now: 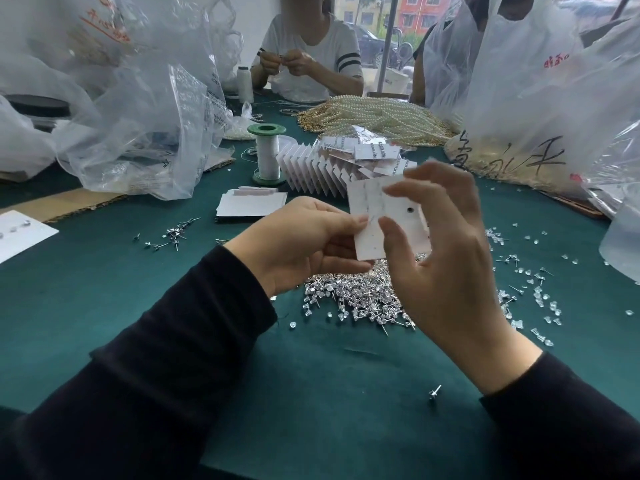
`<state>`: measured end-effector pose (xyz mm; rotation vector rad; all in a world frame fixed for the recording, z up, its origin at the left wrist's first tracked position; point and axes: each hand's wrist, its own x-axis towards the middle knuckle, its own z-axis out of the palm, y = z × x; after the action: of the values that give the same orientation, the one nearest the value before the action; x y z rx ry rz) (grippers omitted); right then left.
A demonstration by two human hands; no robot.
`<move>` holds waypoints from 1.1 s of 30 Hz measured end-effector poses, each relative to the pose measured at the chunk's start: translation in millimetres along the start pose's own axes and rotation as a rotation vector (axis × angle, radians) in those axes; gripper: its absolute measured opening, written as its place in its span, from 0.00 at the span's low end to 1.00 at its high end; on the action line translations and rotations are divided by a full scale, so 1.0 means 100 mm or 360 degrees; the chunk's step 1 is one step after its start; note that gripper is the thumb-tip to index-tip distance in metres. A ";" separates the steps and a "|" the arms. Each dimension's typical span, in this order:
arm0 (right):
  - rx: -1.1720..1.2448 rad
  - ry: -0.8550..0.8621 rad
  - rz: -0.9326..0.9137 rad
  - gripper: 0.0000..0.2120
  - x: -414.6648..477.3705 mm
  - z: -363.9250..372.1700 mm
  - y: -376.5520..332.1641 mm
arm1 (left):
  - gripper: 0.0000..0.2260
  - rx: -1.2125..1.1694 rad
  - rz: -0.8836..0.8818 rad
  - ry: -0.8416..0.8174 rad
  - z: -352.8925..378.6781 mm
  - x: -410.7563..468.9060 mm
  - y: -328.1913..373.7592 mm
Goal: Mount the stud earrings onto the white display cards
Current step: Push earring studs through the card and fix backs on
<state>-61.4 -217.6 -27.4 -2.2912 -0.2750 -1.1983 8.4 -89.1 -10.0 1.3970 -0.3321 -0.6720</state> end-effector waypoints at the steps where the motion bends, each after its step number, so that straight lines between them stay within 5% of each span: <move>1: -0.0019 -0.0041 -0.0095 0.07 0.02 -0.03 -0.02 | 0.10 0.0025 0.0016 0.0079 -0.01 0.01 0.00; 6: -0.0017 -0.1145 -0.0069 0.02 0.02 -0.13 -0.06 | 0.08 0.0039 0.0119 0.0421 -0.10 0.05 0.00; 8: -0.0085 -0.1362 -0.0043 0.04 -0.01 -0.10 -0.01 | 0.08 0.0040 0.0142 0.0474 -0.12 0.07 0.00; 33: -0.0139 -0.1363 0.0032 0.02 -0.10 0.07 -0.05 | 0.10 0.0244 0.0148 0.0452 -0.07 0.07 -0.02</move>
<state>-64.4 -209.3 -37.1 -2.7522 -0.5022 -0.1501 17.5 -87.7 -14.1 1.5901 -0.2244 -0.3707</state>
